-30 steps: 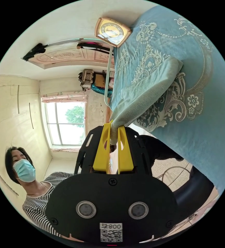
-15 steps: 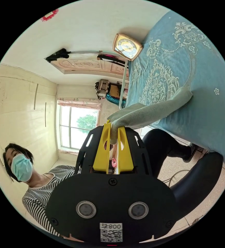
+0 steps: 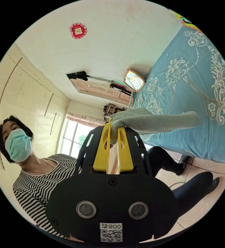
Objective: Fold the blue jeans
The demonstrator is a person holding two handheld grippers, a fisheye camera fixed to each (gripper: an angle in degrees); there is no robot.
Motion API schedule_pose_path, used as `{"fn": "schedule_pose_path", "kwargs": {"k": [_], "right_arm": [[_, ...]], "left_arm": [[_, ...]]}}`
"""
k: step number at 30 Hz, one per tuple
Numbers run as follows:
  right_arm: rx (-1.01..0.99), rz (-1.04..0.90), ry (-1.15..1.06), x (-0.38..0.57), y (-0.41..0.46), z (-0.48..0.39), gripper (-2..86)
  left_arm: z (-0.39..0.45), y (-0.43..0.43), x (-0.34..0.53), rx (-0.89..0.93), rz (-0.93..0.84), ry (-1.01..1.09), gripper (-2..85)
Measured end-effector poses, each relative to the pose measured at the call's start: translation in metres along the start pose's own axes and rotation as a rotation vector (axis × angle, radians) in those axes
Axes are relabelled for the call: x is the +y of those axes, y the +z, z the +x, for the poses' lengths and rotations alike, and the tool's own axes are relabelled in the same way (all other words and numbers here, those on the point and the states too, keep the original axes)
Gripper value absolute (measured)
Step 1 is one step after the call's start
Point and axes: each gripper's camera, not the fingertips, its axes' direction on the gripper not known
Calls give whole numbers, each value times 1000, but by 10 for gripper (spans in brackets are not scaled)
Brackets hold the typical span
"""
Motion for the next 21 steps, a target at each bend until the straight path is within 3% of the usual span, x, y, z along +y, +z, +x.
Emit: {"fn": "schedule_pose_path", "kwargs": {"k": [12,21], "right_arm": [[97,288,32,-14,-201,-185,6],[169,552,-154,-15,-386,-366,4]], "left_arm": [[213,283,-58,54,-359,106,78],[424,530,-42,218,-627,351,79]]}}
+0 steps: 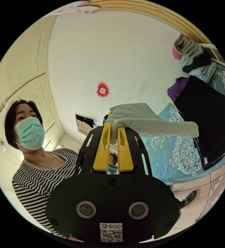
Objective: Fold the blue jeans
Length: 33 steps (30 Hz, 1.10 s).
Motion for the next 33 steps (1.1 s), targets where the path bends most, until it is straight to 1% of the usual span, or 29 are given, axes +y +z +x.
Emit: {"fn": "schedule_pose_path", "kwargs": {"k": [2,5,8,9,10,12,13,14,15,17,18,20,21,23,25,28,29,30,31,33], "right_arm": [[43,72,-78,-32,-46,-36,5],[122,136,-165,-65,-92,-75,5],[190,174,-169,-90,-121,-87,6],[210,176,-157,-94,-125,-85,6],[263,171,-123,-100,-129,-78,7],[370,127,-46,-108,-128,-57,8],[451,76,4,-112,-123,-36,10],[518,28,72,-114,-117,-8,11],[530,15,130,-114,-115,8,12],[517,-63,366,-111,-105,78,15],[501,-84,413,-111,-102,92,15],[477,-164,499,-119,-88,121,17],[482,-174,506,-124,-85,122,17],[544,-268,495,-149,-77,123,19],[558,-312,510,-167,-76,126,20],[554,-346,544,-190,-81,130,21],[550,-353,554,-198,-84,131,22],[552,-358,556,-202,-85,131,22],[559,-376,556,-211,-86,131,23],[565,-408,554,-225,-87,130,26]], "left_arm": [[20,46,-34,45,-38,60,79],[41,116,-79,135,-85,124,79],[34,177,-115,169,-154,139,79],[23,199,-126,143,-192,135,79],[16,210,-130,122,-209,125,79],[-26,250,-141,27,-308,81,80],[-39,260,-142,-5,-336,60,80],[-68,278,-143,-73,-404,0,80],[-94,294,-141,-163,-465,-69,79],[-122,307,-140,-230,-507,-139,79],[-130,311,-142,-167,-476,-175,80],[-130,320,-150,-115,-476,-171,83],[-127,327,-157,-135,-500,-150,86],[-123,337,-168,-143,-534,-126,90],[-118,345,-177,-154,-551,-113,92],[-103,343,-187,-223,-488,-78,86],[-96,339,-190,-245,-442,-73,79],[-86,338,-193,-227,-392,-37,71],[-81,339,-195,-216,-379,-22,67],[-68,359,-201,-183,-411,26,52]]}}
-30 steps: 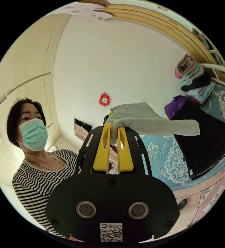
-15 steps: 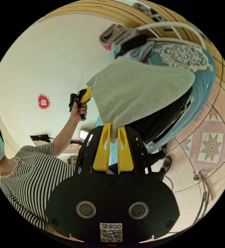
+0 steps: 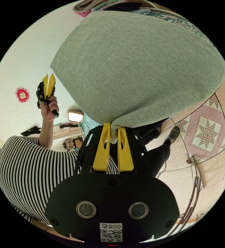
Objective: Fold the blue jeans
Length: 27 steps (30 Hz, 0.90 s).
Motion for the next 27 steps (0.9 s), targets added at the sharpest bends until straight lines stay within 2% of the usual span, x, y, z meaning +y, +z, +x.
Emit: {"fn": "schedule_pose_path", "kwargs": {"k": [2,4,6,9,11,13,16,19,22,25,27], "right_arm": [[-6,-42,-8,-15,-12,-3,33],[-35,-79,-11,-25,-23,-3,41],[-63,-118,-23,-34,-36,-2,51],[-109,-204,-51,-44,-62,-1,69],[-55,-315,-113,-52,-87,-1,61],[-17,-345,-169,-64,-115,0,52],[11,-323,-225,-100,-171,9,41],[44,-217,-275,-151,-226,18,29],[124,-132,-305,-207,-255,28,15],[243,-145,-334,-265,-244,34,5],[284,-148,-365,-298,-226,35,2]], "left_arm": [[9,23,-13,0,-69,52,38],[10,42,-24,-101,-102,31,22],[1,54,-33,-187,-77,-25,9],[-12,54,-38,-162,-2,-105,4],[-15,55,-42,-180,28,-138,2],[-15,56,-45,-196,61,-177,2],[-15,56,-46,-198,164,-299,1],[-16,47,-39,-177,312,-402,1],[-22,30,-20,-207,507,-536,1],[-41,23,0,-388,606,-774,1],[-74,31,3,-576,493,-934,1]]}}
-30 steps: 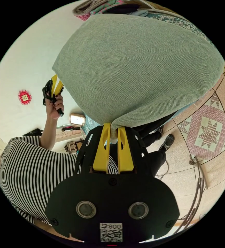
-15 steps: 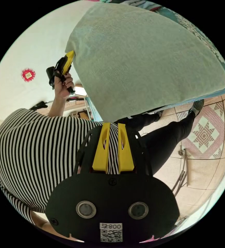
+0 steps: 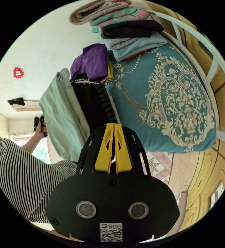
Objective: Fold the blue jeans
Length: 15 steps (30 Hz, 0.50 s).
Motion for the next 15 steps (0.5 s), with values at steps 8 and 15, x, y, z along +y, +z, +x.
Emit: {"fn": "schedule_pose_path", "kwargs": {"k": [8,15], "right_arm": [[100,-157,-120,-131,113,-2,0],[184,-204,-183,-176,144,-9,0]], "left_arm": [[-9,139,-68,-166,-225,78,1],[-11,206,-109,-175,-275,174,1]]}}
